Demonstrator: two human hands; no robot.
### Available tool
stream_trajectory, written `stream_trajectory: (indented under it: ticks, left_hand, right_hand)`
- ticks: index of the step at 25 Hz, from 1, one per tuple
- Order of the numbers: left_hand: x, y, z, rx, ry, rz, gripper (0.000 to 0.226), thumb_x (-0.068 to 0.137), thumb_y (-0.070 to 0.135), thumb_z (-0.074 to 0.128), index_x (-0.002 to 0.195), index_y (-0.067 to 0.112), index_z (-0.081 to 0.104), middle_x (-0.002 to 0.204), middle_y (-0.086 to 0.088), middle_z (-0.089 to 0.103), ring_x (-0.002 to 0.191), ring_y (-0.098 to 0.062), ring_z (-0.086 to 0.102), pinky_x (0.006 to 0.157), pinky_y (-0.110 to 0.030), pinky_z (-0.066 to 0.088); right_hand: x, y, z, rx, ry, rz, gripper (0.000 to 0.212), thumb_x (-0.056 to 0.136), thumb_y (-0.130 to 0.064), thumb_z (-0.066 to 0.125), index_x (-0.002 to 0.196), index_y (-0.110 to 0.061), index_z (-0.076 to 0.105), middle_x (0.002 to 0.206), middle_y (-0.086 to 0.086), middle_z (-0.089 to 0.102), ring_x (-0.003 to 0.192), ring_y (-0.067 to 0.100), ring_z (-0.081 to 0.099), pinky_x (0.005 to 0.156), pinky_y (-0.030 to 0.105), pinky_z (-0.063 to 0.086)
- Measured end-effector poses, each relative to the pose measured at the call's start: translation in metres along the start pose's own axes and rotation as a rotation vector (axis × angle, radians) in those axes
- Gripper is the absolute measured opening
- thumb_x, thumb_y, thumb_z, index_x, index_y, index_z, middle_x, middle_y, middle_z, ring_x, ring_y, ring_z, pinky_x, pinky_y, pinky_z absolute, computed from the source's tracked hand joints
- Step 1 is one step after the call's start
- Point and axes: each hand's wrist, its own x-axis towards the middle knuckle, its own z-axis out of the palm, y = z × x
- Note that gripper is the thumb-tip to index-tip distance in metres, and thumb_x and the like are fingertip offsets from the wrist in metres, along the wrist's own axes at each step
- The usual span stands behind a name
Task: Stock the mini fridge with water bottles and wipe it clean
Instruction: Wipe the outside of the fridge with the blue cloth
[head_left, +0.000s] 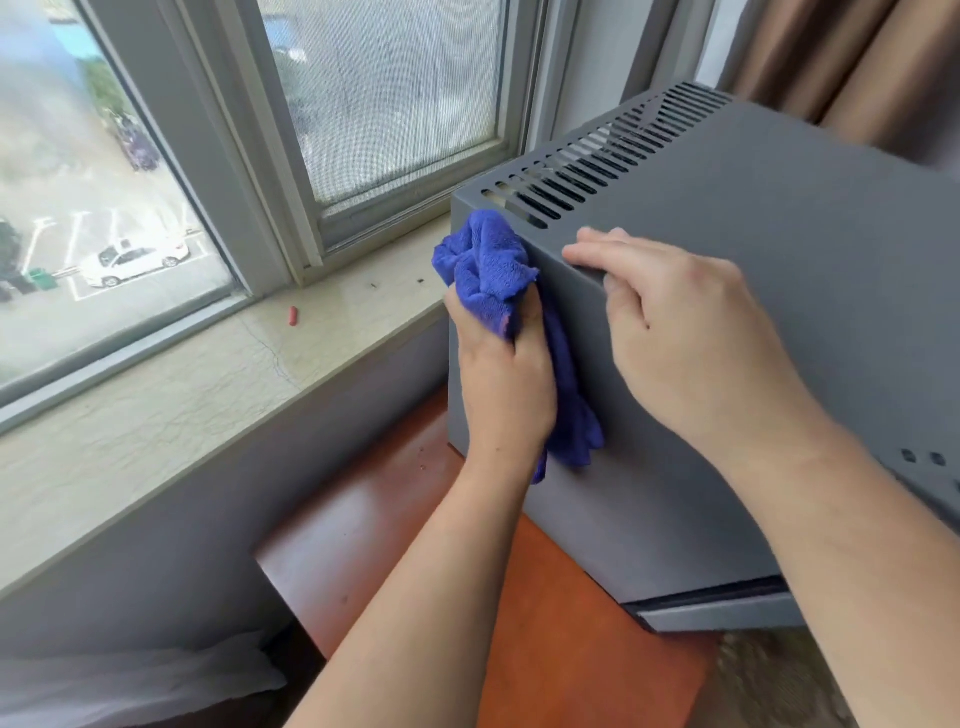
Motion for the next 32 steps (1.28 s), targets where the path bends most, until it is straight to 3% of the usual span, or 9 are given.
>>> stream_trajectory:
  ticks: [3,7,10,13,18,22,25,28,32]
  left_hand:
    - [0.006,-0.008,0.0,-0.02,0.065,-0.101,0.029,0.105,0.037,0.052,0.131,0.03,0.044,0.119,0.022,0.059,0.109,0.01,0.057,0.091,-0.013,0.043]
    - [0.008,-0.065,-0.012,-0.023,0.08,-0.492,0.032,0.104,0.045,0.044,0.13,0.026,0.044,0.117,0.007,0.063,0.111,-0.02,0.061,0.086,-0.029,0.038]
    - [-0.007,-0.111,-0.015,-0.022,0.024,-0.681,0.036,0.104,0.043,0.041,0.134,0.023,0.043,0.121,0.002,0.062,0.112,-0.022,0.058,0.09,-0.031,0.037]
    - [-0.009,-0.149,-0.015,-0.068,0.028,-0.739,0.042,0.1,0.046,0.044,0.136,0.023,0.044,0.123,0.001,0.064,0.113,-0.022,0.06,0.098,-0.035,0.043]
    - [-0.009,-0.231,-0.016,-0.068,-0.01,-0.934,0.086,0.074,0.069,0.05,0.142,0.017,0.041,0.132,-0.004,0.062,0.118,-0.027,0.063,0.109,-0.048,0.048]
    - [-0.035,-0.286,-0.013,-0.087,-0.106,-1.167,0.084,0.077,0.063,0.057,0.147,0.023,0.032,0.135,-0.006,0.06,0.117,-0.032,0.064,0.106,-0.051,0.05]
    - [-0.047,-0.268,-0.017,-0.202,-0.1,-1.189,0.056,0.096,0.054,0.052,0.143,0.026,0.041,0.127,-0.005,0.067,0.11,-0.029,0.068,0.099,-0.048,0.054]
    - [-0.045,-0.22,-0.018,-0.259,-0.04,-1.056,0.033,0.105,0.047,0.046,0.131,0.025,0.049,0.12,-0.002,0.07,0.106,-0.022,0.069,0.098,-0.043,0.054]
    - [-0.023,-0.163,-0.021,-0.229,0.004,-0.805,0.046,0.098,0.056,0.05,0.127,0.022,0.061,0.12,0.001,0.074,0.11,-0.019,0.07,0.106,-0.043,0.051]
  right_hand:
    - [0.002,-0.001,-0.01,0.004,-0.066,-0.003,0.042,0.102,-0.003,0.047,0.134,-0.022,0.067,0.145,-0.006,0.059,0.141,0.005,0.045,0.109,0.007,0.025]
    - [0.0,-0.002,-0.01,-0.032,-0.113,-0.016,0.046,0.102,-0.002,0.047,0.139,-0.025,0.063,0.15,-0.011,0.054,0.142,0.001,0.04,0.104,0.001,0.019]
    - [-0.001,-0.002,-0.007,-0.047,-0.09,-0.017,0.046,0.102,-0.001,0.048,0.137,-0.026,0.064,0.148,-0.013,0.055,0.14,-0.002,0.038,0.102,0.001,0.02]
    - [0.0,-0.001,-0.006,-0.045,-0.074,-0.027,0.046,0.101,0.0,0.048,0.135,-0.025,0.066,0.146,-0.012,0.057,0.14,-0.007,0.026,0.101,0.0,0.02]
    - [-0.002,-0.001,-0.004,-0.043,-0.047,-0.017,0.045,0.101,-0.001,0.048,0.135,-0.025,0.066,0.145,-0.011,0.059,0.138,-0.001,0.04,0.104,0.002,0.024]
    - [0.0,0.002,-0.005,-0.052,-0.062,-0.017,0.045,0.101,-0.003,0.049,0.135,-0.027,0.066,0.144,-0.013,0.059,0.137,-0.001,0.044,0.096,-0.008,0.019]
    - [0.0,0.002,-0.006,-0.048,-0.074,-0.015,0.045,0.101,-0.004,0.048,0.136,-0.028,0.065,0.144,-0.013,0.058,0.138,-0.001,0.044,0.096,-0.008,0.019]
    - [0.0,0.001,-0.006,-0.057,-0.072,-0.019,0.045,0.101,-0.004,0.047,0.136,-0.027,0.065,0.144,-0.012,0.059,0.138,0.0,0.046,0.095,-0.009,0.018]
    - [0.0,-0.001,-0.004,-0.065,-0.068,-0.013,0.045,0.102,-0.005,0.046,0.136,-0.027,0.064,0.145,-0.012,0.059,0.139,0.002,0.046,0.092,-0.006,0.018]
